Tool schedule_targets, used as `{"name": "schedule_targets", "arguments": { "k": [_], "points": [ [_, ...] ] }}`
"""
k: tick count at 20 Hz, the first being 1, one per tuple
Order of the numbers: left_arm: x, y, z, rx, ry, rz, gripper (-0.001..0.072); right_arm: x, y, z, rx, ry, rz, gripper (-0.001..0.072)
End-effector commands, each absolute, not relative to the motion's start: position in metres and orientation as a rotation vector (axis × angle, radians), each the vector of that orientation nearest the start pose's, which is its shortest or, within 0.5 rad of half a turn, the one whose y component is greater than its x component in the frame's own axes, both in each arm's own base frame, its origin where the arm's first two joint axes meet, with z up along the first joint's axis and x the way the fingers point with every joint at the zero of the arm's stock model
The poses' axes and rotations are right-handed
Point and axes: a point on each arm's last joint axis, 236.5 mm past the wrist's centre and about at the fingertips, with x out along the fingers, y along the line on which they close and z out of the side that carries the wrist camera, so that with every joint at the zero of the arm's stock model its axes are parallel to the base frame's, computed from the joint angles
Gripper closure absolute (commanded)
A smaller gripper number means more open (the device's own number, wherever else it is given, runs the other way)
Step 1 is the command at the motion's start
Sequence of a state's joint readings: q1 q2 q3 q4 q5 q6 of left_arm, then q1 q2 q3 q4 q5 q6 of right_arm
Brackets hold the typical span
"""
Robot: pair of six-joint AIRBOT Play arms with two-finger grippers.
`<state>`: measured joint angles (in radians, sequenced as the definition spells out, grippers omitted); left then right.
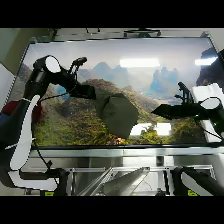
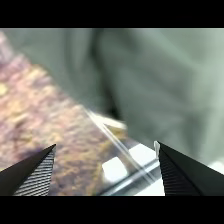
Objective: Fold the shirts.
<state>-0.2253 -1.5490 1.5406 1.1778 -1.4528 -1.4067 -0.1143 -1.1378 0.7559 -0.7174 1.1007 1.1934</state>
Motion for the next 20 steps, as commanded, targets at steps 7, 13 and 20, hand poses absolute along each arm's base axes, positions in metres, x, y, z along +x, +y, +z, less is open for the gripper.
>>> {"name": "schedule_targets", "arguments": {
  "k": [7, 13, 20],
  "points": [
    [0.391, -0.188, -0.073, -0.320, 1.428, -0.624, 0.0001, 0.332, 0.169, -0.100, 0.797, 1.387, 0.575, 0.0320],
    [0.393, -0.217, -0.107, -0.357, 1.459, -0.680, 0.0010, 0.343, 0.200, -0.109, 0.727, 1.409, 0.625, 0.0320],
    [0.415, -0.233, -0.085, -0.331, 1.432, -0.751, 0.0708, 0.370, 0.224, -0.073, 0.735, 1.325, 0.717, 0.0686]
  ]
}}
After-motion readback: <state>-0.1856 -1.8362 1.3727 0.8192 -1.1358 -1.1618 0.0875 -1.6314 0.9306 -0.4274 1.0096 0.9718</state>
